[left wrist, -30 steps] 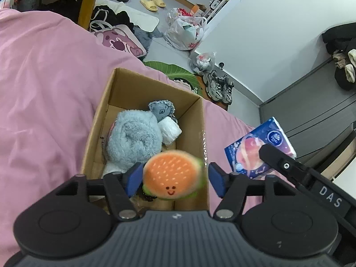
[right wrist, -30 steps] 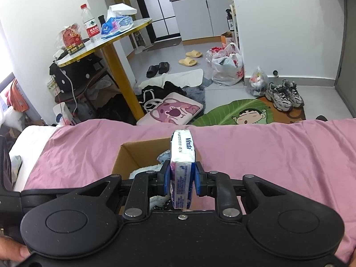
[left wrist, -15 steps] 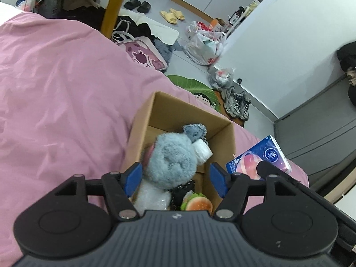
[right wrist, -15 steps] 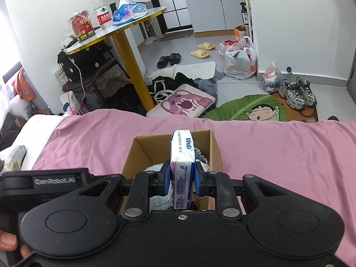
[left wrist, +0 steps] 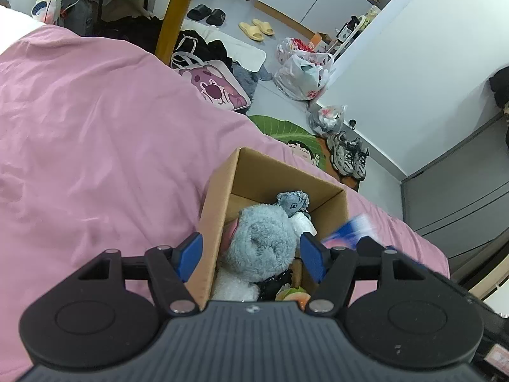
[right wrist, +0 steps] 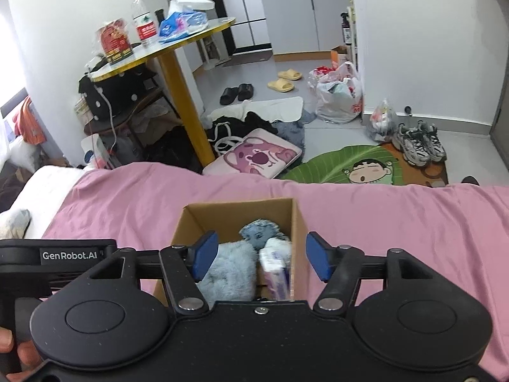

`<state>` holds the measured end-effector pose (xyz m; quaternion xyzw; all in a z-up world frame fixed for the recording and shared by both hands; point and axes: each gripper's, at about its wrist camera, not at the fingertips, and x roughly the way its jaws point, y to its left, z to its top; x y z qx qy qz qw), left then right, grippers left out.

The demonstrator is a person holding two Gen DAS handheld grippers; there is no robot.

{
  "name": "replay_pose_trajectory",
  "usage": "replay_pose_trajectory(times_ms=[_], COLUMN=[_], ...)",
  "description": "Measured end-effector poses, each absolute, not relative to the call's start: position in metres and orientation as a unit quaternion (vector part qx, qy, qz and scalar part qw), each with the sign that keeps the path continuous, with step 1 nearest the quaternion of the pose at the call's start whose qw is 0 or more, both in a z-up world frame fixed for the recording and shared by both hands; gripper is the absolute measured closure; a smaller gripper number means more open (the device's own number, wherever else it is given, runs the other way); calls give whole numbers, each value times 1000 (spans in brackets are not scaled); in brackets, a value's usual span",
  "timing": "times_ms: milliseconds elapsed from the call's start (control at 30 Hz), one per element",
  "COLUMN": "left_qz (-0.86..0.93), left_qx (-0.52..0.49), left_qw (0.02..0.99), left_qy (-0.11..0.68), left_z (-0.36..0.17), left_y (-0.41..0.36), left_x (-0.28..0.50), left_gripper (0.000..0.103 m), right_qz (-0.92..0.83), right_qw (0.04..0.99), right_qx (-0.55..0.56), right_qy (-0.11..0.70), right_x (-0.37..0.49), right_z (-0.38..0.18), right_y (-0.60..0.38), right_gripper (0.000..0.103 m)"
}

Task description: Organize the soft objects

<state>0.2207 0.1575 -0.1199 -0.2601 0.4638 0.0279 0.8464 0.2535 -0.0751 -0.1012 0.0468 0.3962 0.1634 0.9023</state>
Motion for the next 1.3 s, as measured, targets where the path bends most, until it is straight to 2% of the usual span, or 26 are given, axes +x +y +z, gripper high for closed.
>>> replay_pose_trajectory(times_ms=[167,300,700,900,1067,1300], left_qz=[23,25,24,31,36,40], left_qx=[-254,-243,-198,-176,-154,-127], left_qw=[847,853,865,869,876,884], left_qy=[466,462,460,461,456,449], left_z=[-115,-109,-92,-80,-69,-53], left_y=[153,146,123,111,98,77], left_x=[221,220,206,203,197,186], left_gripper=[37,26,20,19,15,12], right_qz=[152,146,154,157,152,158], right_qw=[906,906,903,906,911,913], right_qx=[57,65,71,75,82,86], right_qy=[392,391,395,386,375,366], right_x=[250,244,230,222,214,199], right_z=[-96,-94,-88,-80,-73,-60], right_y=[-93,-106,-124,-138,-153,-171], right_gripper=[41,40,38,28,15,4])
